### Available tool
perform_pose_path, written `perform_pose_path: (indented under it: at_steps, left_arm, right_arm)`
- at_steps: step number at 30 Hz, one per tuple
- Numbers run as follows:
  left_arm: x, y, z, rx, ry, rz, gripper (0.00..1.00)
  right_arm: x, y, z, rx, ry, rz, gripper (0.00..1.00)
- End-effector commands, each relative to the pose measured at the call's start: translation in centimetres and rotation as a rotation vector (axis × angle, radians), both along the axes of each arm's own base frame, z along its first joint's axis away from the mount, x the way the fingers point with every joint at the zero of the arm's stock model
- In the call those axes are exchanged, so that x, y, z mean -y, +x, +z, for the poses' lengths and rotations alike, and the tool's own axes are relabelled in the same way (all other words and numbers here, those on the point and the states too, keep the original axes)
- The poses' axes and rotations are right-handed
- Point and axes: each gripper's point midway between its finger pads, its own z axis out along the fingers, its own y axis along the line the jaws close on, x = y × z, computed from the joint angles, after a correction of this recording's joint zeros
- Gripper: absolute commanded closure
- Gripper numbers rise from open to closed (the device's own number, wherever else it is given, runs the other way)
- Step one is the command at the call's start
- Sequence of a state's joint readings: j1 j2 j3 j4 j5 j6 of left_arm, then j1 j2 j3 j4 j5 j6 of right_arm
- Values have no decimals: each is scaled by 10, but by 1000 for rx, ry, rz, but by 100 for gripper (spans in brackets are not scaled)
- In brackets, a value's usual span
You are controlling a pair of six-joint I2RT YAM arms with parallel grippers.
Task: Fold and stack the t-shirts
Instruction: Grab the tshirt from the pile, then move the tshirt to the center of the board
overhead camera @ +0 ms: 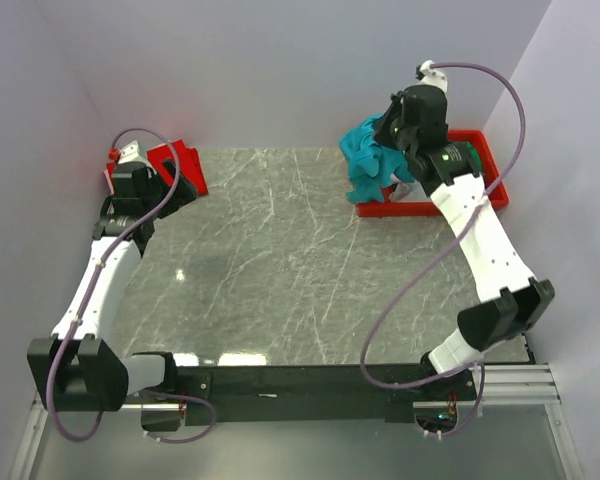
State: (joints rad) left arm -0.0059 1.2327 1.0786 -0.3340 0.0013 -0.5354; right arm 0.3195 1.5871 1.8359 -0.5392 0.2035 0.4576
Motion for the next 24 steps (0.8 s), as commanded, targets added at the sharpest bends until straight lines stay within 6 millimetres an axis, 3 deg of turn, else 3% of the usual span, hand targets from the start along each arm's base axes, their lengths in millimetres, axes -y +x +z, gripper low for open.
perform_pose_path:
  at_steps: [1, 8, 13, 15, 17, 19, 20, 21, 22, 23, 24]
  left_arm:
    - [10, -8, 20, 75, -33, -51, 8]
    - [21, -30, 38, 144, -94, -87, 8]
    - [18, -41, 34, 133, -98, -58, 8]
    - [17, -45, 36, 136, -102, -50, 8]
    - [14, -47, 40, 152, -98, -34, 8]
    - [13, -48, 36, 148, -95, -32, 8]
    - [14, -49, 34, 146, -95, -36, 9]
    - [15, -50, 31, 138, -90, -45, 10]
    - [14, -52, 24, 119, -86, -38, 12]
    - [11, -53, 16, 100, -72, -14, 13]
    - [11, -55, 11, 85, -58, -12, 13]
  right_arm:
    - [-9, -34, 38, 102, -41, 40, 100]
    - [-55, -97, 70, 168, -24, 228, 100]
    - [-84, -133, 103, 231, 41, 363, 100]
    - [-95, -144, 107, 223, 54, 415, 100]
    - [-104, -152, 98, 187, 72, 455, 100]
    - [-106, -155, 60, 119, 78, 457, 100]
    - [-102, -149, 2, -4, 69, 396, 97]
    - [-85, -148, -16, -42, 85, 321, 85]
    - [-72, -149, -48, -125, 82, 260, 57]
    - [-63, -150, -76, -207, 125, 205, 49]
    - [-37, -151, -126, -323, 112, 122, 45]
